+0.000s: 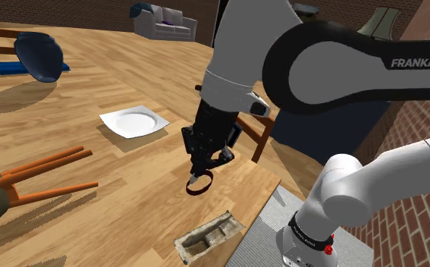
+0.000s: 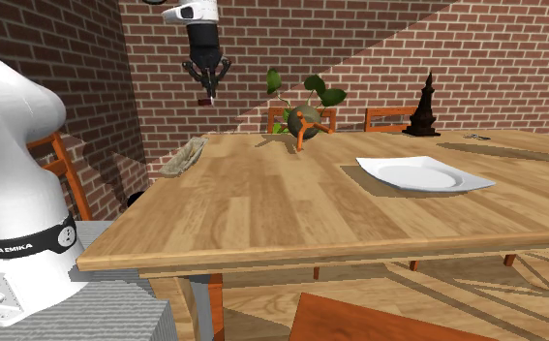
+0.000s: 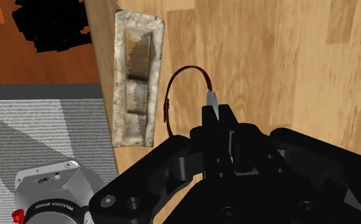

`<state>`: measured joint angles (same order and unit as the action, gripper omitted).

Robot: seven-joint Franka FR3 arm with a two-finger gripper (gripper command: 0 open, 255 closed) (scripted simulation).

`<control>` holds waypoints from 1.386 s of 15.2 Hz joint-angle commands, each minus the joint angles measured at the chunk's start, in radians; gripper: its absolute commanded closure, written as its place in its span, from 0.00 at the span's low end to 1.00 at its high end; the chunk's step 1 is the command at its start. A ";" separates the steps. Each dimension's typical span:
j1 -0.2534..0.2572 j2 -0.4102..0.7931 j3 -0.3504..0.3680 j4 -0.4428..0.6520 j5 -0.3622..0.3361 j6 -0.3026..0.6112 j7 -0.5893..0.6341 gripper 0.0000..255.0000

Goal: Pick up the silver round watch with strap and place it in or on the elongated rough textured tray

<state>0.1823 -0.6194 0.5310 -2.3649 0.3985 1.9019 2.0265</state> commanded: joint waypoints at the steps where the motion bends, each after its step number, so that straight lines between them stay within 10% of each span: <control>1: 0.033 -0.077 -0.010 -0.049 0.025 -0.027 0.008 1.00; 4: 0.094 -0.214 -0.027 -0.119 0.058 -0.093 0.033 1.00; 21: 0.121 -0.180 0.061 -0.316 0.141 0.138 0.004 1.00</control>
<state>0.3027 -0.8054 0.5855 -2.6717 0.5339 2.0235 2.0320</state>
